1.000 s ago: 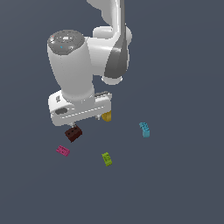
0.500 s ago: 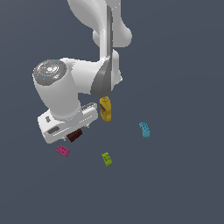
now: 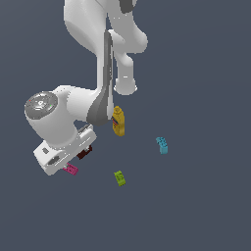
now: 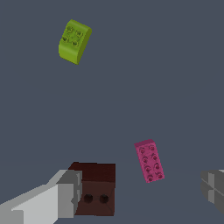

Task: Pick up a designated object from a clutter of objects.

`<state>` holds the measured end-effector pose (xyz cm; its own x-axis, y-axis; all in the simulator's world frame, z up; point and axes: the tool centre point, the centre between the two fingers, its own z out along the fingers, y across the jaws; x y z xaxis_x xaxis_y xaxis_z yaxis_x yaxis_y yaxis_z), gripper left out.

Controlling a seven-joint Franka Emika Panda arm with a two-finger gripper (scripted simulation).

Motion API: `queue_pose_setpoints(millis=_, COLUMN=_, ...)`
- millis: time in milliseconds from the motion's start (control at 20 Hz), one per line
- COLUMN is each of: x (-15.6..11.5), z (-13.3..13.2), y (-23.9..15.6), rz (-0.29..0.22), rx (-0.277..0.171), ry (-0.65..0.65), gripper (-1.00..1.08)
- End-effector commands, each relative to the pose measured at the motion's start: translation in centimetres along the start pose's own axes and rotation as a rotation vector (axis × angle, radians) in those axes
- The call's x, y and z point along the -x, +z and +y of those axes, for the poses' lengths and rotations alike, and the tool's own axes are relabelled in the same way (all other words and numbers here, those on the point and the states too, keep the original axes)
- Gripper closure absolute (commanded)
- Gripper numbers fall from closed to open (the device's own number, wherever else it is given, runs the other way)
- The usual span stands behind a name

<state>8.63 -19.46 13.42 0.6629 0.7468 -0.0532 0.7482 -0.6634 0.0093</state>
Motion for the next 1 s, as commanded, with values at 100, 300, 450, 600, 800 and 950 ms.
queue_pose_setpoints(millis=100, x=1.2, z=1.6, y=2.5, rz=0.014, rx=-0.003, ry=-0.100, gripper=-0.92)
queue_pose_setpoints(millis=300, x=2.2, z=2.7, y=4.4, rz=0.027, rx=-0.004, ry=-0.174, gripper=-0.92)
queue_pose_setpoints(millis=450, x=2.8, z=3.4, y=5.5, rz=0.036, rx=-0.004, ry=-0.217, gripper=-0.92)
queue_pose_setpoints(millis=600, x=3.3, z=3.8, y=6.3, rz=0.044, rx=-0.003, ry=-0.250, gripper=-0.92)
queue_pose_setpoints(millis=800, x=3.7, z=4.2, y=7.1, rz=0.051, rx=-0.002, ry=-0.279, gripper=-0.92)
queue_pose_setpoints(millis=950, x=3.9, z=4.4, y=7.4, rz=0.054, rx=-0.002, ry=-0.290, gripper=-0.92)
